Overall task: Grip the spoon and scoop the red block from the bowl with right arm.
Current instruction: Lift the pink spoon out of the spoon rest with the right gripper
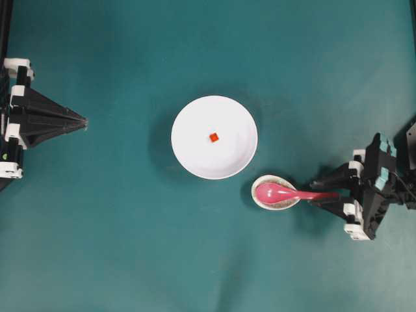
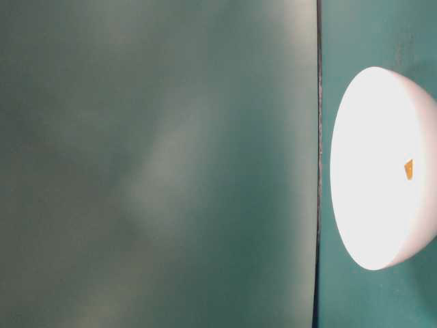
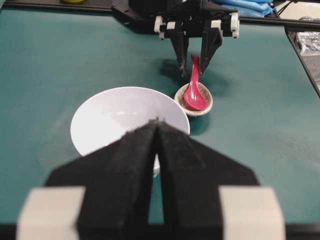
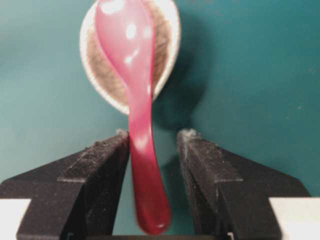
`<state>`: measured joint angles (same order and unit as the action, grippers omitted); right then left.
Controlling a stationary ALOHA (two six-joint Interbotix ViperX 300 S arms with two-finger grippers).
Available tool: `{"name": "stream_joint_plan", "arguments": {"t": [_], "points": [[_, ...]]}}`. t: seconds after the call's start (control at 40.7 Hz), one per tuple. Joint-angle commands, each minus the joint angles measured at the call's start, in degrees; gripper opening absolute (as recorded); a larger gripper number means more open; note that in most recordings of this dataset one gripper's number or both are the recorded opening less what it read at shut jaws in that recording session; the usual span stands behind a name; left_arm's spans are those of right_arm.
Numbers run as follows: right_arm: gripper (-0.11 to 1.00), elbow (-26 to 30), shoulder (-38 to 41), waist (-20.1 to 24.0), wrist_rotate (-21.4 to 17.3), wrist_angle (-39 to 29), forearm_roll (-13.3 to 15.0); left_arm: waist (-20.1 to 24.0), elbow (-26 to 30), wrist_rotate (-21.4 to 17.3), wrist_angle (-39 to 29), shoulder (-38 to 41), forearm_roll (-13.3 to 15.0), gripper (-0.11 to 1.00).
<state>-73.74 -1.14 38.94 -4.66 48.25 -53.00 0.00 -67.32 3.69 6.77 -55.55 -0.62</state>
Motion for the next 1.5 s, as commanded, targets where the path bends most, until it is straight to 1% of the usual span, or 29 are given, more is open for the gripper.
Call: {"name": "stream_joint_plan", "arguments": {"t": [0.0,0.172,0.319,0.54,0.859,1.129,1.35,1.473], "points": [[0.50,-0.2,-0.4,1.5,0.1,2.3,-0.1,0.0,1.6,0.1,-0.1,0.2,-0.2,0.00],[0.50,-1.0,-0.4,2.7,0.1,6.1,0.0,0.0,1.5,0.1,-0.9,0.2,-0.2,0.00],[0.50,-1.1,-0.1,3.4,0.5,6.9,0.2,0.0,1.6,0.4,-1.0,0.2,-0.2,0.00],[0.49,-1.1,1.8,5.4,0.7,8.7,0.2,0.0,1.5,2.0,-2.0,0.2,-0.2,0.00],[0.49,-1.6,5.5,6.2,0.7,12.9,0.2,0.0,1.5,2.2,-3.4,0.2,-0.2,0.00],[0.49,-2.3,6.9,6.5,0.7,13.4,0.2,0.0,1.5,2.1,-4.7,0.2,-0.2,0.00],[0.44,-2.5,7.5,7.2,0.8,15.1,0.4,0.0,1.5,2.1,-4.7,0.3,-0.2,0.00],[0.41,-2.4,7.6,7.4,0.8,15.5,1.1,0.0,1.5,2.1,-4.8,0.2,-0.2,0.00]]}}
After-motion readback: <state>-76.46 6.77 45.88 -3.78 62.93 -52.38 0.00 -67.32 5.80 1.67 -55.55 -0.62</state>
